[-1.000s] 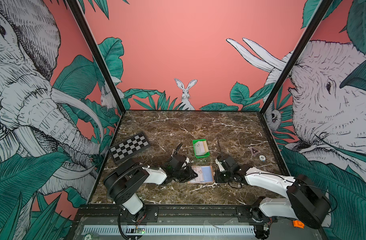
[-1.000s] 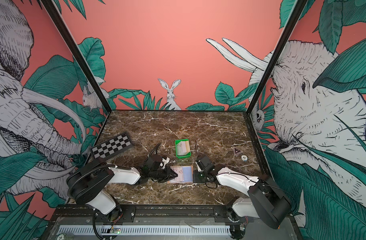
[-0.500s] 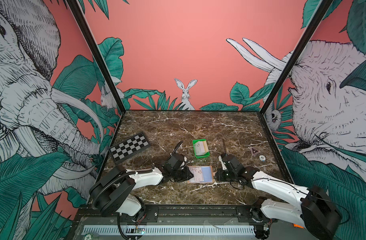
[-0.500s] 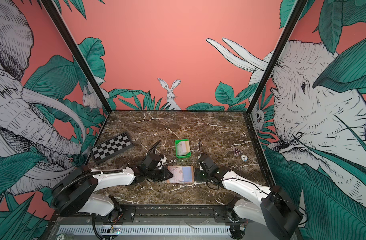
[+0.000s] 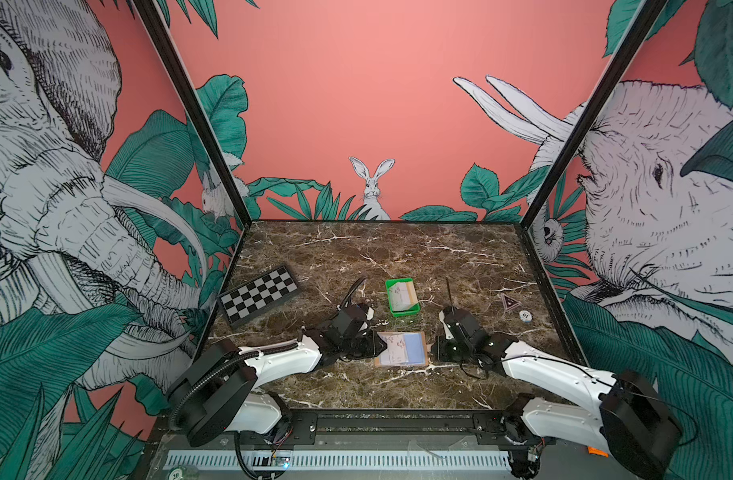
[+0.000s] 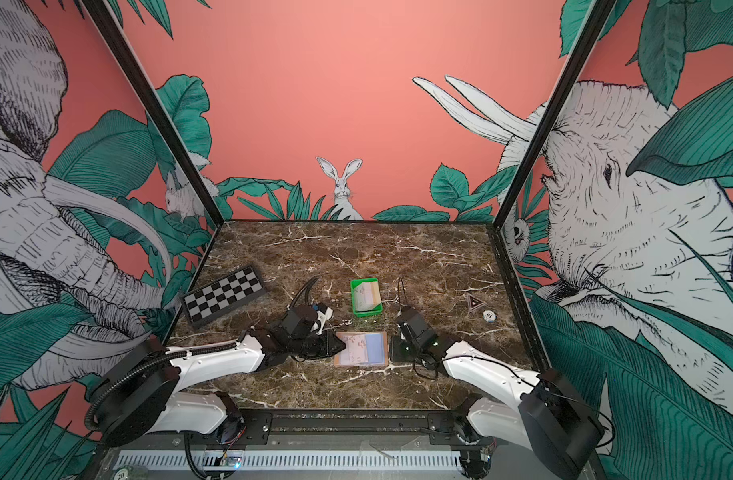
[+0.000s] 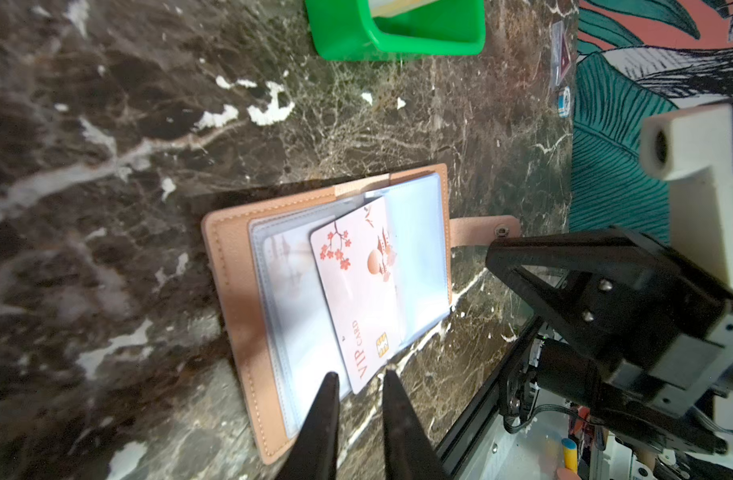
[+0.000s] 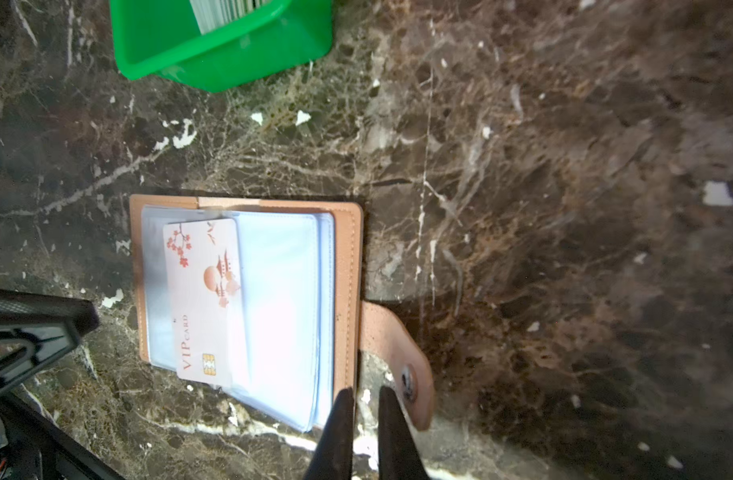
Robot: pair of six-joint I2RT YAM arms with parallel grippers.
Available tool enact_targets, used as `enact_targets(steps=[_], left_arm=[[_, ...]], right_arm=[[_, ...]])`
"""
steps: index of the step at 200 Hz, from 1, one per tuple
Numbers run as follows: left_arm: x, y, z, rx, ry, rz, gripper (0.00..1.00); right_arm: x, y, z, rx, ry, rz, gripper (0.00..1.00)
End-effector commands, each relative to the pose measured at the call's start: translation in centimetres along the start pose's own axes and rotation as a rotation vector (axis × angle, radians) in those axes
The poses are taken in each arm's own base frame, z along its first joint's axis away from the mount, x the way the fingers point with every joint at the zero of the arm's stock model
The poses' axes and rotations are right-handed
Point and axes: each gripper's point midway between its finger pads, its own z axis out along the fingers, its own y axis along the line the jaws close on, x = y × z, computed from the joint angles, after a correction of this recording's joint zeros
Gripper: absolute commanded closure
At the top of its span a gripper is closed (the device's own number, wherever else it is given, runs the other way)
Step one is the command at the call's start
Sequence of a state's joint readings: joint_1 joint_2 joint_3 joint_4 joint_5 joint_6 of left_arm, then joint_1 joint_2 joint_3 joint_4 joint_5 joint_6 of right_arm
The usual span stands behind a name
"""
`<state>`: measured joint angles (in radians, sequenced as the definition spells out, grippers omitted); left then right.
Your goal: Put the credit cards into the card holder
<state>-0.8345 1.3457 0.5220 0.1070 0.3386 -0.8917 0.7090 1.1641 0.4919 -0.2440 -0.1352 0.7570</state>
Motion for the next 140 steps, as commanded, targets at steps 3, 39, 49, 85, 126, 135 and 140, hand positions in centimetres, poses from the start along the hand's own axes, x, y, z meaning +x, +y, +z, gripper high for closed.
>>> enact_targets(steps=[3, 39, 49, 85, 126, 135, 140], left_arm=[[-0.4, 0.0, -0.3, -0.012, -0.020, 0.030, 0.79], [-0.6, 0.0, 0.1, -0.015, -0.026, 0.043, 0.78], [-0.7, 0.0, 0.2, -0.020, -0.027, 0.046, 0.78], [-1.0, -0.1, 0.8, -0.018, -0.024, 0.044, 0.78], [-0.9, -0.6, 1.3, -0.010, -0.010, 0.048, 0.78], [-0.9, -0.6, 1.4, -0.014, -0.007, 0.045, 0.77], [-0.9, -0.6, 1.5, -0.017, -0.005, 0.044, 0.77]], right_arm=[[-1.2, 1.1, -0.1, -0.021, -0.026, -0.001, 0.86], [-1.2, 1.4, 0.4, -0.030, -0.010, 0.010, 0.85], [-1.0, 1.3, 0.6, -0.030, -0.004, 0.014, 0.85], [-0.8, 1.3, 1.1, -0.024, 0.014, 0.013, 0.85], [-0.5, 1.6, 2.0, -0.040, 0.046, 0.018, 0.85], [-0.5, 1.6, 2.0, -0.039, 0.044, 0.019, 0.84], [-0.5, 1.6, 2.1, -0.039, 0.045, 0.019, 0.84]])
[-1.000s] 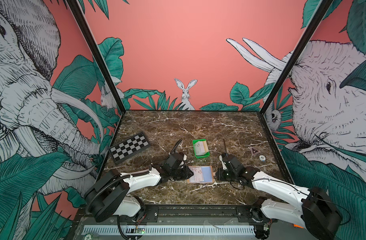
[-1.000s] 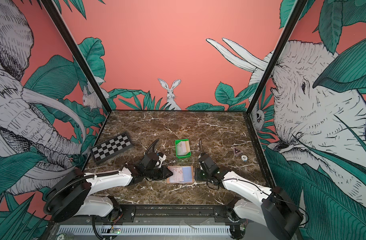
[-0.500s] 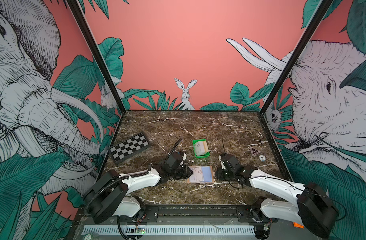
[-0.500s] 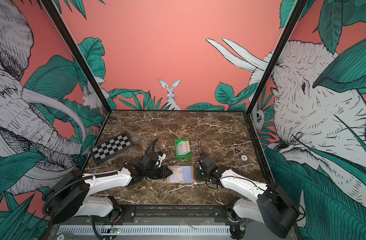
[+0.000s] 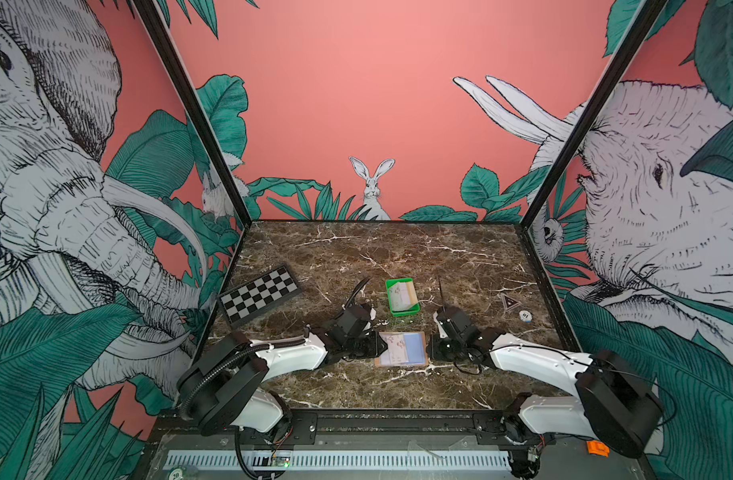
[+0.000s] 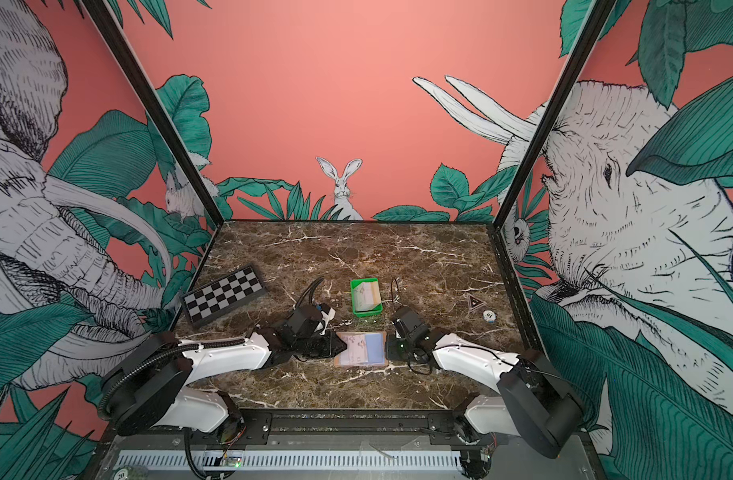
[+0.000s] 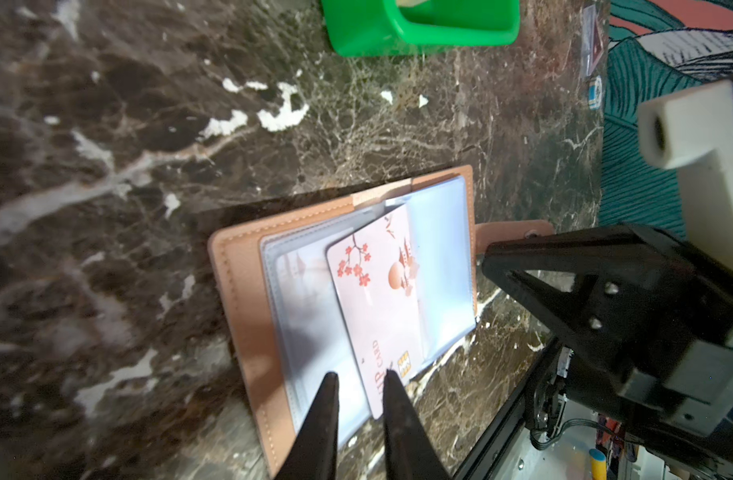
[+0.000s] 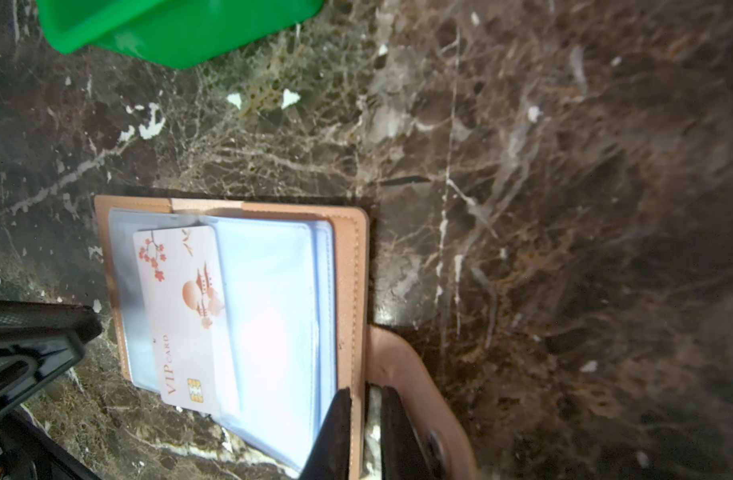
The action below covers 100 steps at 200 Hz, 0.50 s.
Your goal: Put the credit cards into the card holder
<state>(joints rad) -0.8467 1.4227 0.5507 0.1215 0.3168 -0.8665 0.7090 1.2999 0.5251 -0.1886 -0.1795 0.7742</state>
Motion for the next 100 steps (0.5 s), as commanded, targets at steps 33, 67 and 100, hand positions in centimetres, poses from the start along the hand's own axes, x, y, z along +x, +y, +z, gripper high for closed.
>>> enact_targets(steps=[33, 67, 100], left_arm=[[-0.5, -0.6, 0.5, 0.002, -0.003, -0.001, 0.76], [-0.3, -0.5, 0.8, -0.002, 0.014, -0.021, 0.73], [-0.2, -0.8, 1.3, 0.003, 0.030, -0.025, 0.72]], right_arm=[[-0.7, 1.0, 0.2, -0.029, -0.013, -0.006, 0.84], [-0.6, 0.8, 0.3, -0.023, -0.012, -0.006, 0.84], [-0.4, 0.6, 0.4, -0.018, -0.008, -0.006, 0.84]])
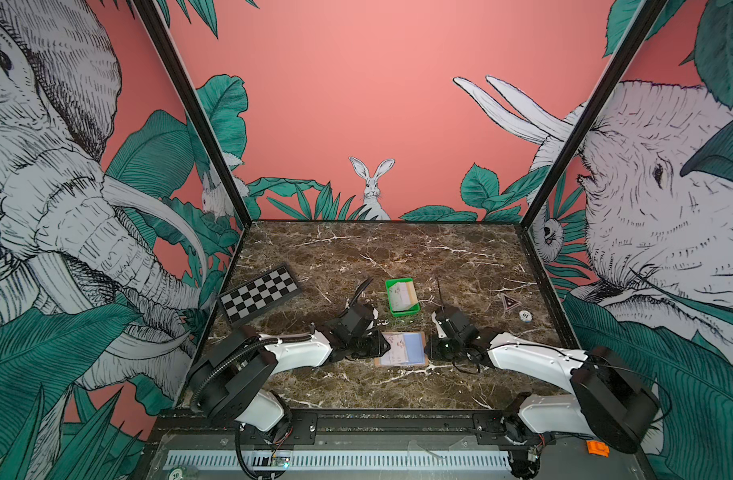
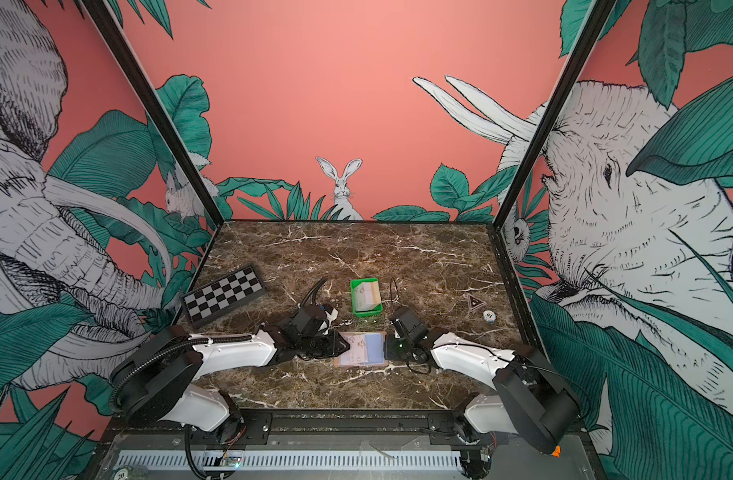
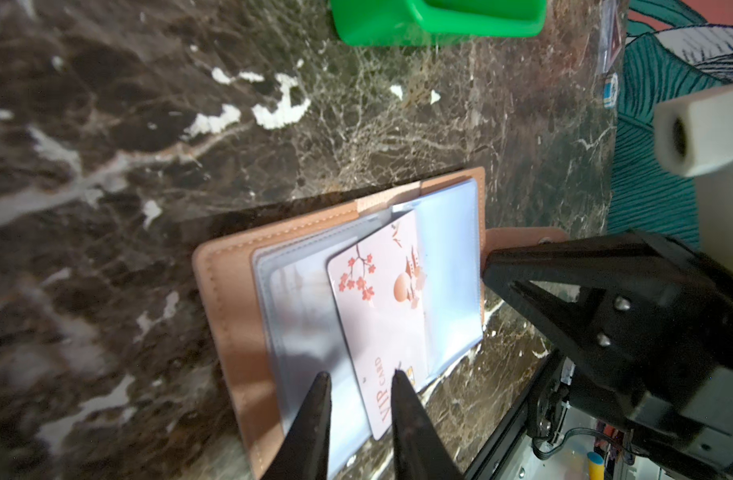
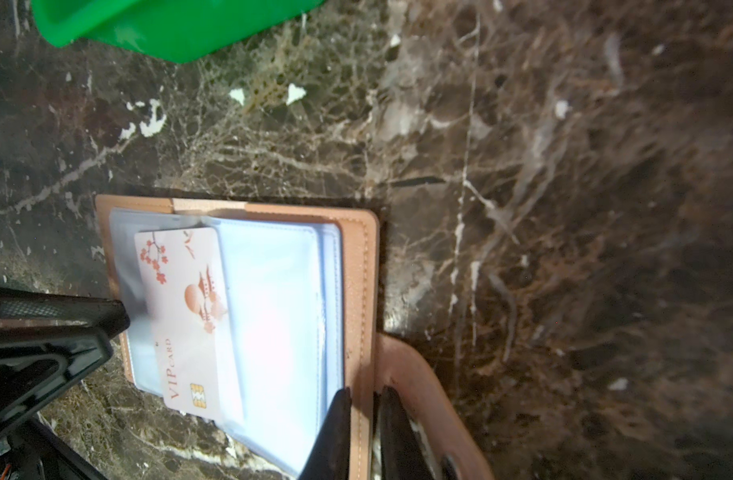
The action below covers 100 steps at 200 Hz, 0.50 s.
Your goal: Put the credit cards into the card holder
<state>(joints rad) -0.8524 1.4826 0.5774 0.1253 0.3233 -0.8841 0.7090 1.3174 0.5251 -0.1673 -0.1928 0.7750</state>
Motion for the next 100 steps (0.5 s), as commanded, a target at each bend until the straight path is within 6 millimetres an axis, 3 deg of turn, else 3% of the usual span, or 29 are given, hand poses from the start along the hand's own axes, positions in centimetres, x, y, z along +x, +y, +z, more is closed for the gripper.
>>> enact_targets(steps=[1, 100], left_arm=[[-0.33, -0.98, 0.20, 0.018, 0.004, -0.003, 0.72], [-0.09, -0.92, 1.09, 0.027, 0.022, -0.034, 0.71]], right_arm=[[-0.41, 0.38, 0.07, -0.005, -0.014, -0.006, 0.84], [-0.21, 0.05, 0.02, -0.002, -0.019, -0.004, 0.85]])
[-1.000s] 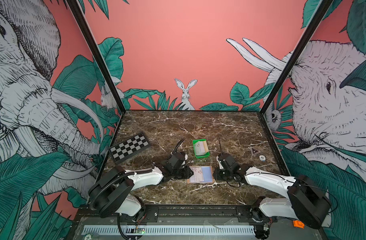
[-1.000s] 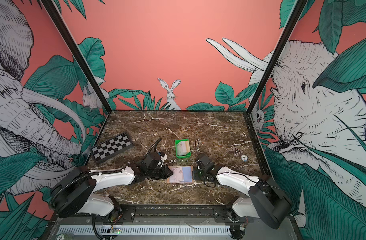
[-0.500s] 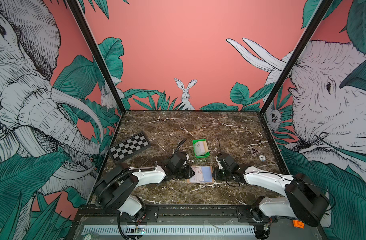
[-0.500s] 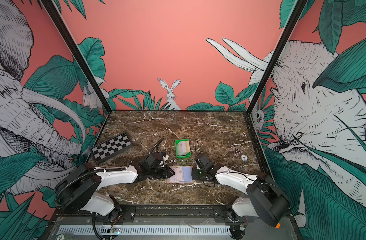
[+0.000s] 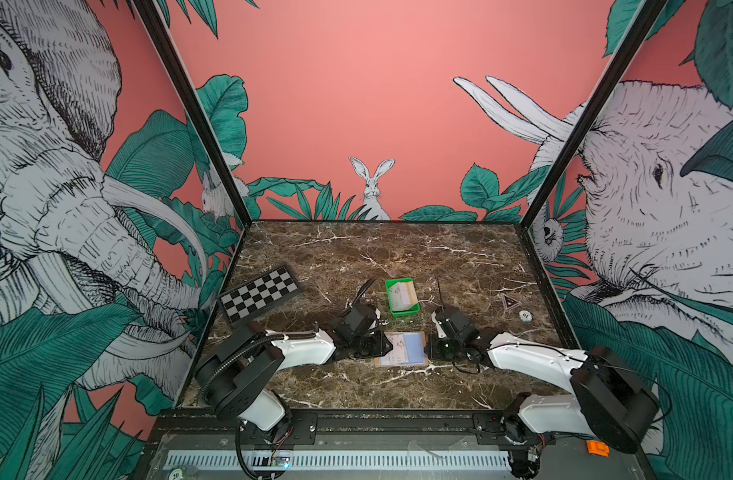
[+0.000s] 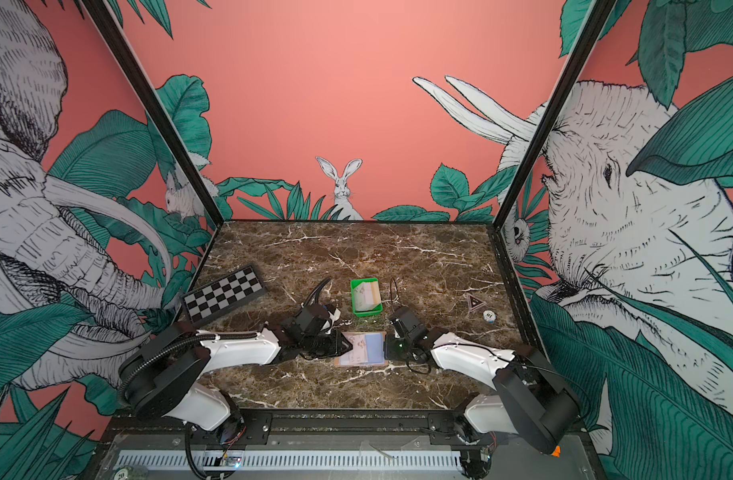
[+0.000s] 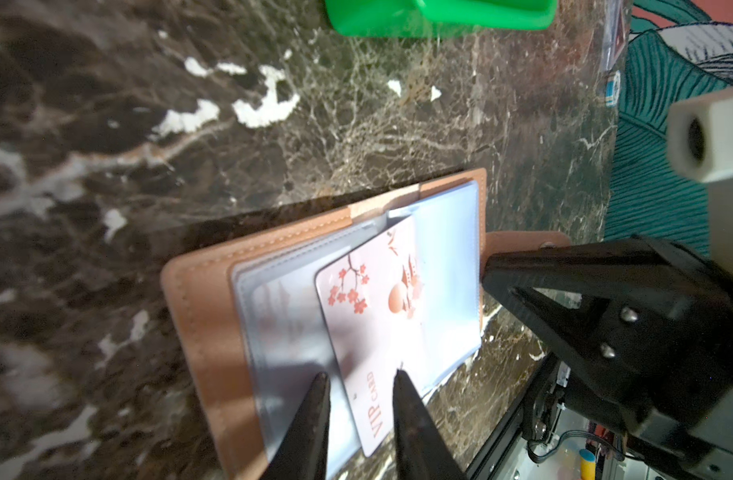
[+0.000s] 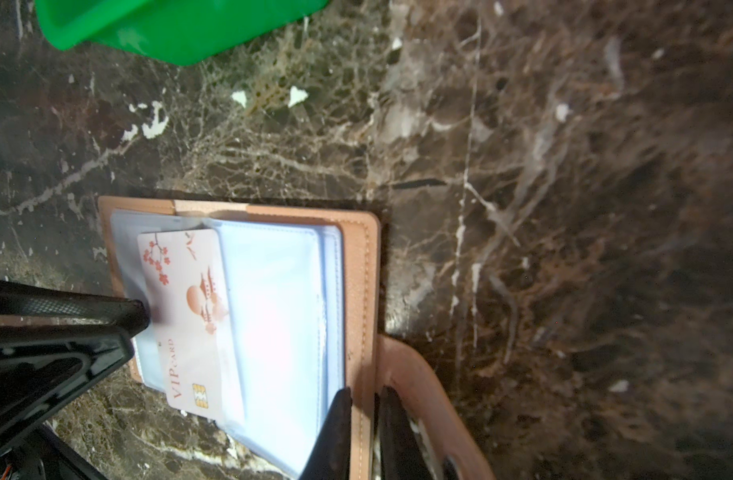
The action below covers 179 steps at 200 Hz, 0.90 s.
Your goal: Put the credit cards into the card holder
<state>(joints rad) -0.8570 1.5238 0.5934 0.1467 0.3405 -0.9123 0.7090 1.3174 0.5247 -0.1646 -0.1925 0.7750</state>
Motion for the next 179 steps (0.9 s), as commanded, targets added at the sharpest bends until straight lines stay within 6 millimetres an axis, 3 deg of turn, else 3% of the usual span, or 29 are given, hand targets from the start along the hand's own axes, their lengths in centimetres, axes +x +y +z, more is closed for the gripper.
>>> enact_targets(steps=[1, 70, 179], left_arm=[[-0.2, -0.7, 0.3, 0.020, 0.004, -0.008, 0.71], [-0.5, -1.9, 0.9, 0.089, 0.001, -0.028, 0.71], [-0.8, -2.1, 1.3, 0.111, -0.014, -0.032, 0.71]], right_arm=[[-0.2, 0.0, 0.0, 0.000, -0.017, -0.003, 0.85], [0.0, 0.0, 0.0, -0.004, -0.016, -0.002, 0.85], [-0.1, 0.0, 0.1, -0.005, -0.015, 0.003, 0.86]])
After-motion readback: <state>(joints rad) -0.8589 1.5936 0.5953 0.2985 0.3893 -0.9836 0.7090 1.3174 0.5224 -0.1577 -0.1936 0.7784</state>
